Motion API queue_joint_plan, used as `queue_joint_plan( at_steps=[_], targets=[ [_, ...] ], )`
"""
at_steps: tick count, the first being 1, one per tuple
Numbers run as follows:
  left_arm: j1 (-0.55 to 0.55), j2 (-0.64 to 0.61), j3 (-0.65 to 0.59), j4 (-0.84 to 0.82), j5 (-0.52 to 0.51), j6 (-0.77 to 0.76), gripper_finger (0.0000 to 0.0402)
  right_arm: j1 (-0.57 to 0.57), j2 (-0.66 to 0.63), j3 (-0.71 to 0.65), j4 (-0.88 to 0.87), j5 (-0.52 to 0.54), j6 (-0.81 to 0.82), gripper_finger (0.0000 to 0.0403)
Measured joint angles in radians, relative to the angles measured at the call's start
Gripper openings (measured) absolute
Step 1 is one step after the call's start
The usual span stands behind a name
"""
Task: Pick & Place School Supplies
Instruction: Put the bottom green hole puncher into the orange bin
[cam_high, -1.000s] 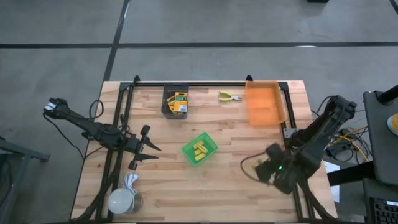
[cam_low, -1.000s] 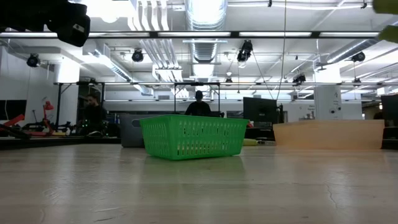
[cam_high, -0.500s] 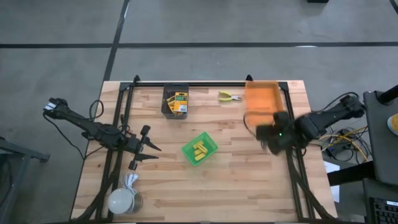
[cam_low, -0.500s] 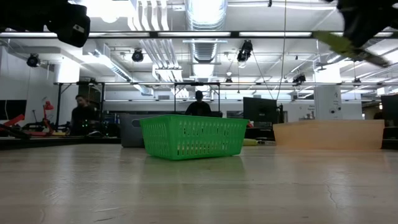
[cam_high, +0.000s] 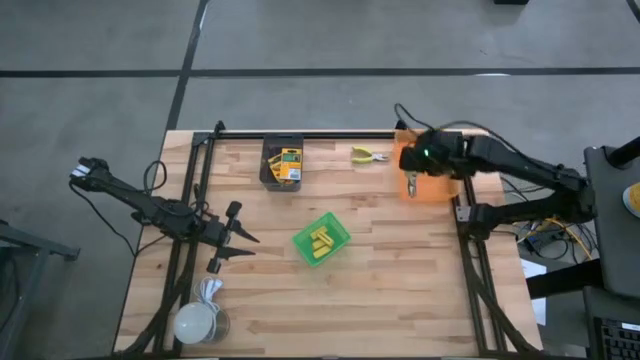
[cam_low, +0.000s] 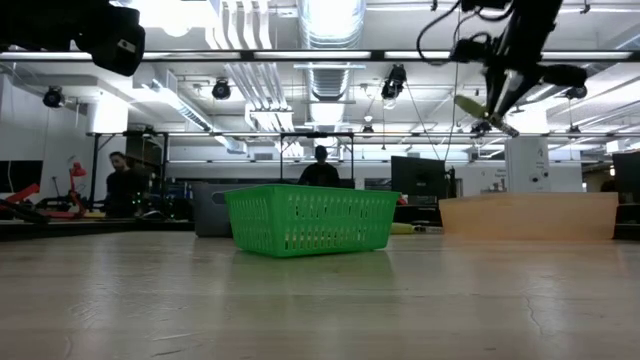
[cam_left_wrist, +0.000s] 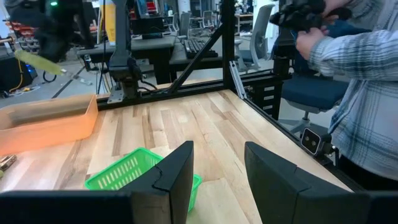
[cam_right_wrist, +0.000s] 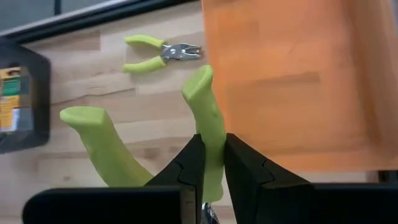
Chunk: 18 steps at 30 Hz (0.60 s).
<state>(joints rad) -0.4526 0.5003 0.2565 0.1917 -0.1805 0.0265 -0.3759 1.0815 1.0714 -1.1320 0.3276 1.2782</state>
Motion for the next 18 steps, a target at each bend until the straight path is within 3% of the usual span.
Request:
queue_joint_plan(
  at_steps=[6, 18],
  targets=[
    [0.0, 0.0, 0.0, -0.001, 0.0, 0.0, 0.0149, -0.234, 0.082, 0.0, 0.018, -0.151, -0.149, 0.0043],
    [0.0, 0.0, 0.0, -0.001, 0.0, 0.0, 0.0149, -0.501, 0.259, 0.0, 0.037, -0.215, -0.296, 0.0043]
  ],
)
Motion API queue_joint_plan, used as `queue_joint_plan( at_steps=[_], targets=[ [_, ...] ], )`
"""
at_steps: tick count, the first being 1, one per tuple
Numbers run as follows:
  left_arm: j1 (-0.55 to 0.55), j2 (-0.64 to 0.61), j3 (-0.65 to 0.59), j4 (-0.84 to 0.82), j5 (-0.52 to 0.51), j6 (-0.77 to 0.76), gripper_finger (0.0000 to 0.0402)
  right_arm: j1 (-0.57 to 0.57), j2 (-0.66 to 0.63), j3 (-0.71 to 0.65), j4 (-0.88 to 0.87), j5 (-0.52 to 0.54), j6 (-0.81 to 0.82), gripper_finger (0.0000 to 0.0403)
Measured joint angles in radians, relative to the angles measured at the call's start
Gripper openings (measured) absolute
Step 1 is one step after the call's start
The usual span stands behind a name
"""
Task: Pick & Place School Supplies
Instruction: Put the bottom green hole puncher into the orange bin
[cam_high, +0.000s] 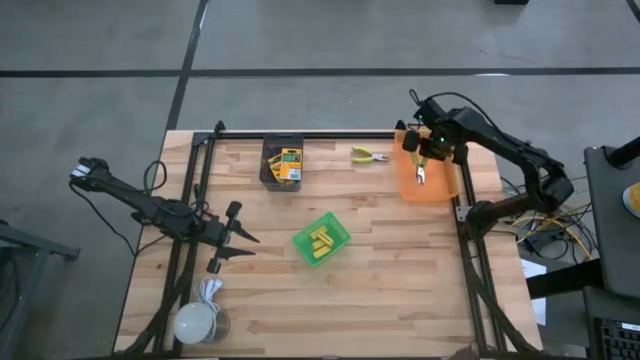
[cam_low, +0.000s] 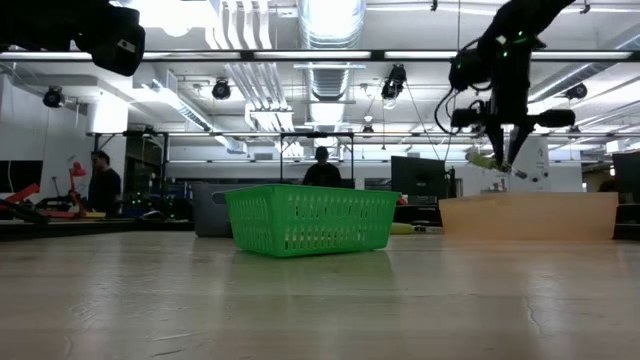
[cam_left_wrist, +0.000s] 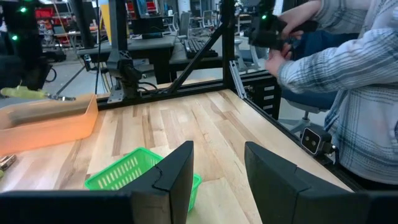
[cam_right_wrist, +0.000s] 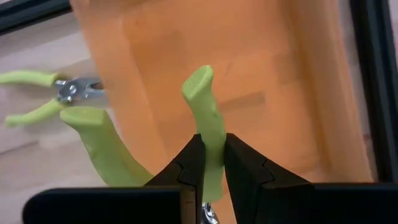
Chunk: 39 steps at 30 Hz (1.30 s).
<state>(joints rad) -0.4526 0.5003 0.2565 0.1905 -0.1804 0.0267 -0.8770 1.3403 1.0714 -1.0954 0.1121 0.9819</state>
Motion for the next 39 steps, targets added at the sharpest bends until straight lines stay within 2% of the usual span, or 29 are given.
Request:
queue_joint_plan(
  at_steps=[6, 11, 21, 27, 31, 39],
  targets=[
    [0.0, 0.0, 0.0, 0.0, 0.0, 0.0, 0.0149, -0.091, 0.084, 0.0, 0.047, -0.018, -0.052, 0.0043],
    [0.0, 0.0, 0.0, 0.0, 0.0, 0.0, 0.0149, -0.14, 0.172, 0.0, 0.079, -0.091, -0.098, 0.0043],
    [0.0, 0.0, 0.0, -0.001, 0.0, 0.0, 0.0149, -0.155, 0.331, 0.0, 0.092, -0.124, -0.128, 0.0043],
    [0.0, 0.0, 0.0, -0.001, 0.0, 0.0, 0.0149, -0.179, 0.366, 0.0, 0.108, -0.125, -0.129, 0.0043],
    [0.0, 0.0, 0.0, -0.001, 0.0, 0.0, 0.0149, -0.19, 0.364, 0.0, 0.124, -0.171, -0.142, 0.0044],
    [0.0, 0.0, 0.0, -0.002, 0.0, 0.0, 0.0149, -0.193, 0.362, 0.0, 0.126, -0.165, -0.143, 0.0071]
  ],
)
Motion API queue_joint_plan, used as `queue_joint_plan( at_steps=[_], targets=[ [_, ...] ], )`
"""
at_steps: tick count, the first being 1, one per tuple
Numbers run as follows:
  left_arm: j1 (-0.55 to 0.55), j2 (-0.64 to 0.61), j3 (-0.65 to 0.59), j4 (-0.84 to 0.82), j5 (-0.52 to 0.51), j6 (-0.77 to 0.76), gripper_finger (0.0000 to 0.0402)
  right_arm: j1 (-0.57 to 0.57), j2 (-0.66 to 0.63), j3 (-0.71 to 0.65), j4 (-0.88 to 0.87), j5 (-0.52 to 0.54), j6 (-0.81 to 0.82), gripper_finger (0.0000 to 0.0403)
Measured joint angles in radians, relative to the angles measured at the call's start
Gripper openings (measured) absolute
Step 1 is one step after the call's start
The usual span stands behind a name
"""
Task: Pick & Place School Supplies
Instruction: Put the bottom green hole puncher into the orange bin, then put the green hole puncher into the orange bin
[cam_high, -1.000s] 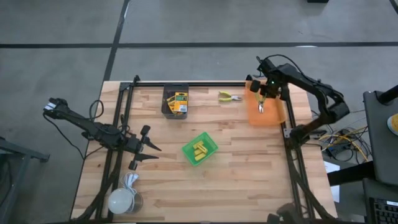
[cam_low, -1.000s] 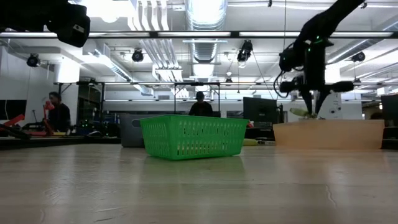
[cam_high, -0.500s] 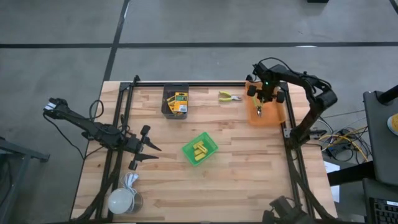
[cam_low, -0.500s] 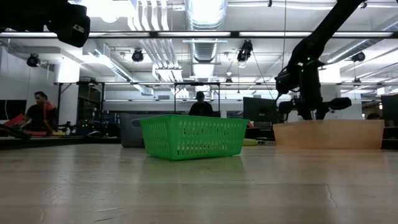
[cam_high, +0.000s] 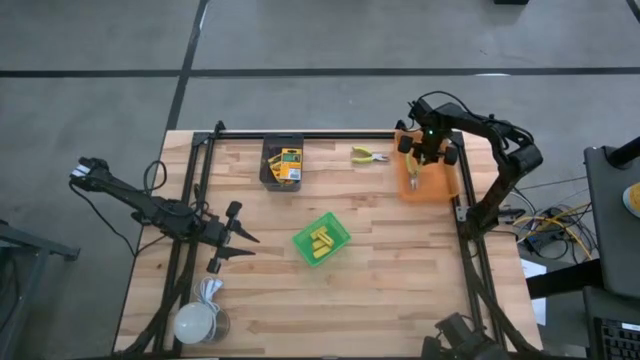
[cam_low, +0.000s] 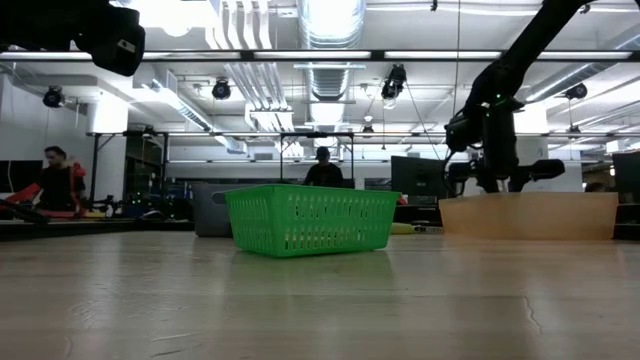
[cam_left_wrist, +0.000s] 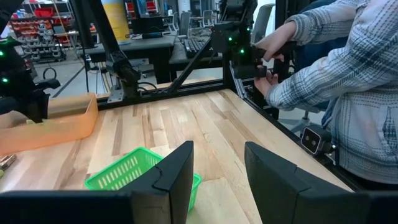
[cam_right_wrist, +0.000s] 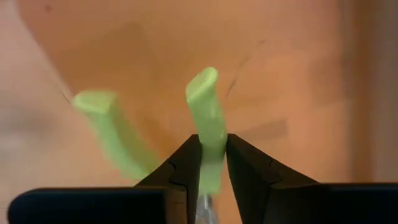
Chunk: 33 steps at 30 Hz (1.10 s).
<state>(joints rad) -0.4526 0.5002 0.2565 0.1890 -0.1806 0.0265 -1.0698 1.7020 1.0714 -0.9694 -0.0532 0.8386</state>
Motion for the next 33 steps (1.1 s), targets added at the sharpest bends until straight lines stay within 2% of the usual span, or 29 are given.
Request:
queue_joint_plan(
  at_steps=[15, 23, 27, 33],
  targets=[
    [0.0, 0.0, 0.0, 0.0, 0.0, 0.0, 0.0149, 0.0, -0.003, 0.0, 0.007, 0.02, -0.028, 0.0101],
    [0.0, 0.0, 0.0, 0.0, 0.0, 0.0, 0.0149, 0.002, -0.174, 0.002, 0.033, -0.028, -0.088, 0.0153],
    [0.0, 0.0, 0.0, 0.0, 0.0, 0.0, 0.0149, 0.013, -0.27, 0.004, 0.132, -0.033, -0.131, 0.0176],
    [0.0, 0.0, 0.0, 0.0, 0.0, 0.0, 0.0149, 0.085, -0.33, 0.004, 0.408, -0.082, -0.429, 0.0189]
  ],
)
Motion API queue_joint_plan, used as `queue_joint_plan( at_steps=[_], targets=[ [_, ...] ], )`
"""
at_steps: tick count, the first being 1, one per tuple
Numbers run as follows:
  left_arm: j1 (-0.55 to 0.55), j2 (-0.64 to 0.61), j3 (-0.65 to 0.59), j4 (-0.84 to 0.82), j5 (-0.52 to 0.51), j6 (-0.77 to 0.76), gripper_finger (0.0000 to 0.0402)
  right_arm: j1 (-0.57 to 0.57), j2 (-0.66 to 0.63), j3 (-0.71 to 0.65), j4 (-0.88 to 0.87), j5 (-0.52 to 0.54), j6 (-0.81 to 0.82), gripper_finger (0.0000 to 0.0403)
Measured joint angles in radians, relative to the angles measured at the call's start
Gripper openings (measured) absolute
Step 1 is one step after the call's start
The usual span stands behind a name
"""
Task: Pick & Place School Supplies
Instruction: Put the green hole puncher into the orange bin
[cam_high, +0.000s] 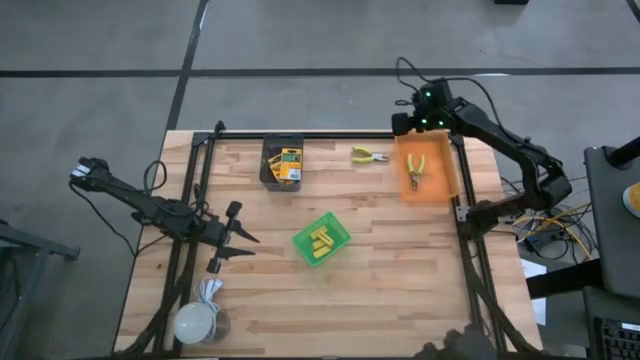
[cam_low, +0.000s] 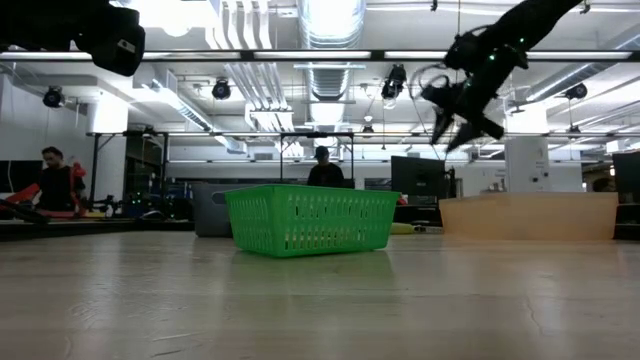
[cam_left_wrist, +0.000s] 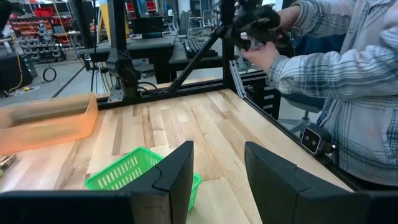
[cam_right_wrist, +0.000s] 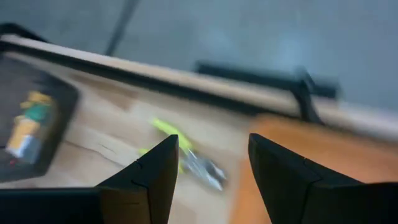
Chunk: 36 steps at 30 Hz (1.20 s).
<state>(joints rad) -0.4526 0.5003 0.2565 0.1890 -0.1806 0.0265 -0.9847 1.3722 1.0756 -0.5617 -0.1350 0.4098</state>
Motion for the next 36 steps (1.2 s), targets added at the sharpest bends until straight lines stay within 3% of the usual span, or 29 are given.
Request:
queue_joint_plan(
  at_steps=[6, 9, 13, 16, 25, 36],
  targets=[
    [0.0, 0.0, 0.0, 0.0, 0.0, 0.0, 0.0149, 0.065, 0.046, 0.0, 0.175, -0.006, -0.105, 0.0182],
    [0.0, 0.0, 0.0, 0.0, 0.0, 0.0, 0.0149, 0.071, 0.105, 0.0, 0.211, -0.065, -0.12, 0.0175],
    [0.0, 0.0, 0.0, 0.0, 0.0, 0.0, 0.0149, 0.078, 0.194, 0.003, 0.238, -0.191, -0.276, 0.0171],
    [0.0, 0.0, 0.0, -0.003, 0.0, 0.0, 0.0149, 0.096, 0.254, 0.024, 0.233, -0.204, -0.358, 0.0172],
    [0.0, 0.0, 0.0, -0.005, 0.0, 0.0, 0.0149, 0.145, 0.399, 0.161, 0.085, -0.206, -0.521, 0.0173],
    [0.0, 0.0, 0.0, -0.005, 0.0, 0.0, 0.0149, 0.145, 0.577, 0.368, -0.095, -0.192, -0.495, 0.0173]
  ],
)
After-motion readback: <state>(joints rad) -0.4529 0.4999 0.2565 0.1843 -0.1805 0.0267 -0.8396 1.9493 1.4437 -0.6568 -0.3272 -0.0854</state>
